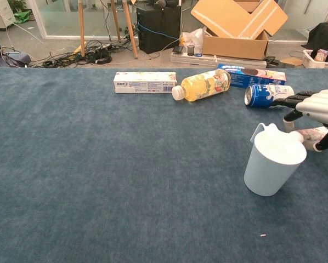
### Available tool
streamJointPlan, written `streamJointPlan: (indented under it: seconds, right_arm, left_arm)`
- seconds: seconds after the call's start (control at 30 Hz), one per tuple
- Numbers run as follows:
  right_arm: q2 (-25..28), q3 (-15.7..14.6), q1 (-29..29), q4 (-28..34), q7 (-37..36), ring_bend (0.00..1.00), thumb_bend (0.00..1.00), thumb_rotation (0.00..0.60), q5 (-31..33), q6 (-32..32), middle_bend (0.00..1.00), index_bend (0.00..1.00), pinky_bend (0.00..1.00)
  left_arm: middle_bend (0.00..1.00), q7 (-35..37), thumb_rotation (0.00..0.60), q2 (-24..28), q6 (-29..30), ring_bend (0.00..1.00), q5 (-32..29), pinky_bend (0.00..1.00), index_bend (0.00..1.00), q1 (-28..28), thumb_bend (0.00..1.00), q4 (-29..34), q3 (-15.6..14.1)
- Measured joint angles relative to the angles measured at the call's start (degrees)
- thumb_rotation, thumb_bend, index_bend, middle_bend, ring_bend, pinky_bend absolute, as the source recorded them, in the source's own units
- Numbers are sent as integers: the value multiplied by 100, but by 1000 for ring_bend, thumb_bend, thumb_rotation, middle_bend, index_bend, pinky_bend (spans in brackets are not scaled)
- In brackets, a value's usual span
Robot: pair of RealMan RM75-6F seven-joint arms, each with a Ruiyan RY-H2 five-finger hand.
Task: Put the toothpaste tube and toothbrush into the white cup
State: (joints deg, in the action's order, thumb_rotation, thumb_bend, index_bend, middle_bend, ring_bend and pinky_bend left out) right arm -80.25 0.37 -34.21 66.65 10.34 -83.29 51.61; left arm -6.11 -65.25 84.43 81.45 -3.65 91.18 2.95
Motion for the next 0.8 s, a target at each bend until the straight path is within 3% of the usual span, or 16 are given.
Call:
streamJointPlan:
  seconds: [0.8]
  right_arm:
    - [1164,322,402,1444,-264,0,298,600,-143,1238,0,649,64]
  left_arm:
    - [439,-80,600,-26,-1,386,-13,349,699,-4,0,2,2]
